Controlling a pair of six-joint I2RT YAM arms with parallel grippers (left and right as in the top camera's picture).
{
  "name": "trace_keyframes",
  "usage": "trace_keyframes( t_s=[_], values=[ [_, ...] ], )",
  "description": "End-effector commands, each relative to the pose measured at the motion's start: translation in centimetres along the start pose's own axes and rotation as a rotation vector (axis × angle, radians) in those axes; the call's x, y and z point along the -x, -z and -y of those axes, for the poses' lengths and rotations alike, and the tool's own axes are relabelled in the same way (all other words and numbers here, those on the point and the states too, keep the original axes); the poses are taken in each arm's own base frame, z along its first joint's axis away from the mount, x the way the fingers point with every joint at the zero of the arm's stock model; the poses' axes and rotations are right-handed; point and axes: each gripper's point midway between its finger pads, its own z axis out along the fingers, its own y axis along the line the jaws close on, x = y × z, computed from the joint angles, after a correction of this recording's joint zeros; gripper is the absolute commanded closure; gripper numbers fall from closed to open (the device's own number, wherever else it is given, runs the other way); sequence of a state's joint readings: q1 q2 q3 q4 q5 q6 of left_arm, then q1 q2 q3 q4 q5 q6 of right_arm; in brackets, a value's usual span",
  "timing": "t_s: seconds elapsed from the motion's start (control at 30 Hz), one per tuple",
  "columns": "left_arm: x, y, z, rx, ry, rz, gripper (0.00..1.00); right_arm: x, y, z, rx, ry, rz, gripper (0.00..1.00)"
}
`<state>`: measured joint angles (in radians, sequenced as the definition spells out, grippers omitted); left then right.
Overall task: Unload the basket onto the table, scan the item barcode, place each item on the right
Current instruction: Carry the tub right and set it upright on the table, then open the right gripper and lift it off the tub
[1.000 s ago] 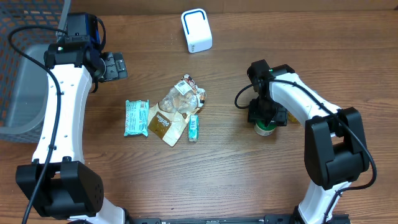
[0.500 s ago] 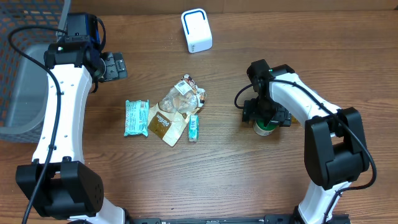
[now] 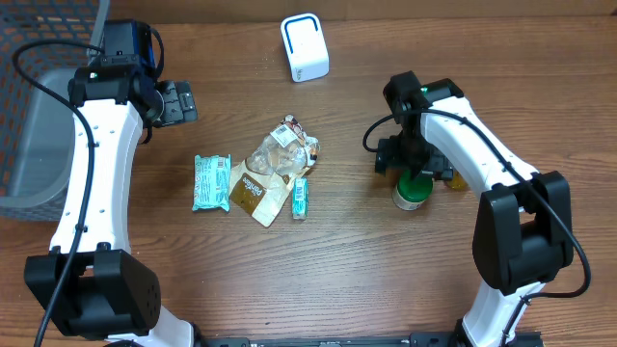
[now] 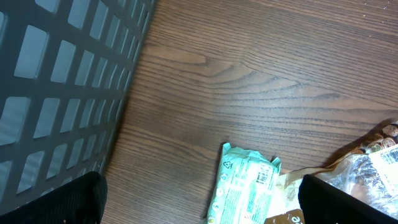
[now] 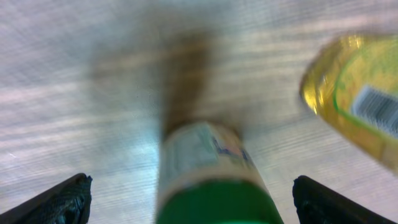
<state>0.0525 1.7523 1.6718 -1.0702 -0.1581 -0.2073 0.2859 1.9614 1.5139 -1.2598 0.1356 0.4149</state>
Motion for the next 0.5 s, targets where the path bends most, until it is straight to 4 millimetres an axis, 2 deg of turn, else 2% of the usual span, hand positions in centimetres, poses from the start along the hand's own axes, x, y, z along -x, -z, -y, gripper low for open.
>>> trace_keyframes(
  t_s=[0.0, 0.07, 0.17, 0.47],
  values=[
    [0.7, 0.7, -0.1, 0.001, 0.002, 0.026, 0.01, 2.8, 2.0, -1.0, 0.065, -0.017, 0.135, 0.0],
    [0.7, 0.7, -0.1, 0.001, 0.002, 0.026, 0.0, 4.1, 2.2, -1.7, 0.096, -0.024, 0.187, 0.0],
    [0.6, 0.7, -0.1, 0.001, 0.002, 0.026, 0.0, 5.0, 2.5, -2.4, 0.125, -0.026, 0.223, 0.0],
    [0.6, 0.7, -0.1, 0.001, 0.002, 0.026, 0.0, 3.9, 3.3, -6.7, 0.367, 0.007, 0.147, 0.0]
  ],
)
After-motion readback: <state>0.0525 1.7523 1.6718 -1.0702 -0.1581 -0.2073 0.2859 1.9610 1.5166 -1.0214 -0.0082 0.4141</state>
